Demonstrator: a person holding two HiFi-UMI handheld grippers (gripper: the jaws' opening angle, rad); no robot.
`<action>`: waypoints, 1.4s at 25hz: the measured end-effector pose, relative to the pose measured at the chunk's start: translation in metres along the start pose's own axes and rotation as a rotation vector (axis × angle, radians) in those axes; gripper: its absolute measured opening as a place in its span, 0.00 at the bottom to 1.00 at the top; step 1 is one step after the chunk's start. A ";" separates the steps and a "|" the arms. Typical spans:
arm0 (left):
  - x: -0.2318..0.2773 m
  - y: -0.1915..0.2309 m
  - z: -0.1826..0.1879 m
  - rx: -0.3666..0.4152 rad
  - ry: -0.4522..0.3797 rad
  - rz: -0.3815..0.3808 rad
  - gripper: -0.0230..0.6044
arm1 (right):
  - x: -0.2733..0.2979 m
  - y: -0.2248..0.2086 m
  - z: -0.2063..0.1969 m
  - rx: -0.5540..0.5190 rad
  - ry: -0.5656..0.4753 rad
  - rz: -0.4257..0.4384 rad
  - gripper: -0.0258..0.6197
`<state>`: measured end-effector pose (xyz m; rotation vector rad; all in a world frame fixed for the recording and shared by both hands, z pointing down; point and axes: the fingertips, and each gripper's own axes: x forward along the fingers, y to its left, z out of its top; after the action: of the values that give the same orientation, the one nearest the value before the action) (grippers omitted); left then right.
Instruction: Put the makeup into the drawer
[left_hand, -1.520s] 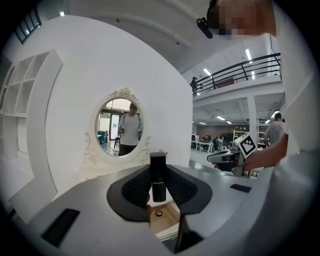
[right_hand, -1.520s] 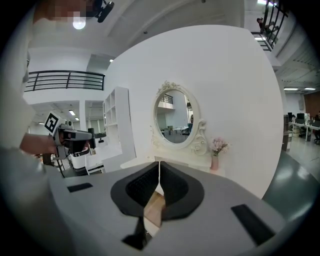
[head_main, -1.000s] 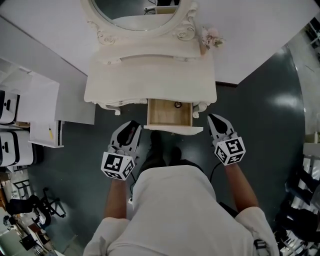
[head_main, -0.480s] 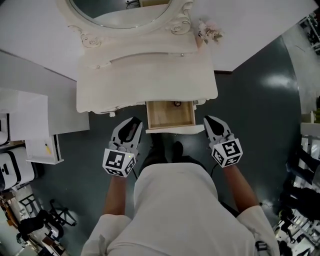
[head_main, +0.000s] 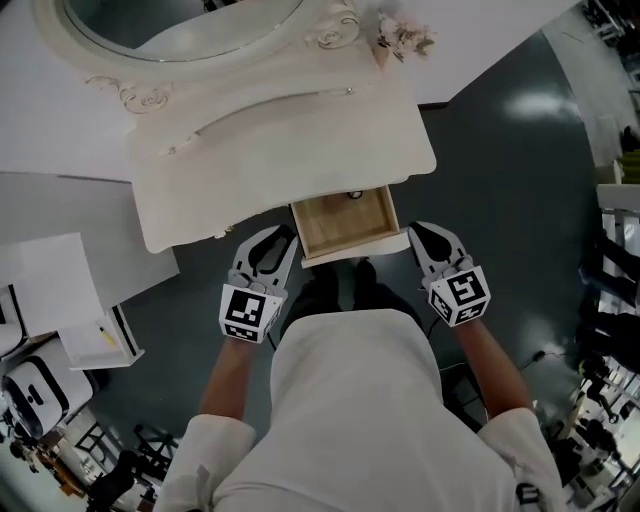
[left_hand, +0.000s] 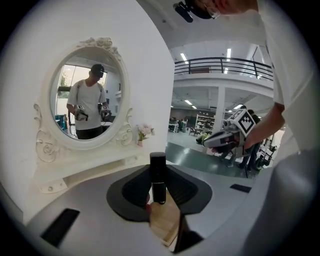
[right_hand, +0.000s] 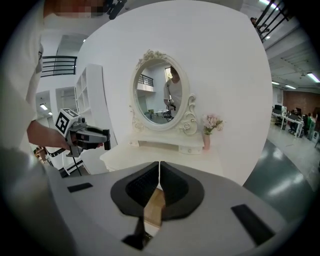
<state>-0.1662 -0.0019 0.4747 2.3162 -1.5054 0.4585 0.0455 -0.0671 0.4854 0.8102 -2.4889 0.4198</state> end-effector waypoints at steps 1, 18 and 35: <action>0.006 -0.002 -0.005 0.013 0.014 -0.028 0.19 | 0.001 0.001 -0.002 0.003 0.007 -0.012 0.08; 0.129 -0.052 -0.130 0.159 0.314 -0.312 0.19 | 0.011 -0.022 -0.078 0.132 0.134 -0.109 0.08; 0.252 -0.091 -0.303 0.200 0.726 -0.368 0.19 | 0.055 -0.066 -0.157 0.262 0.235 -0.030 0.09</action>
<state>-0.0109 -0.0353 0.8466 2.1294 -0.7000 1.2153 0.1023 -0.0773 0.6544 0.8434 -2.2290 0.7950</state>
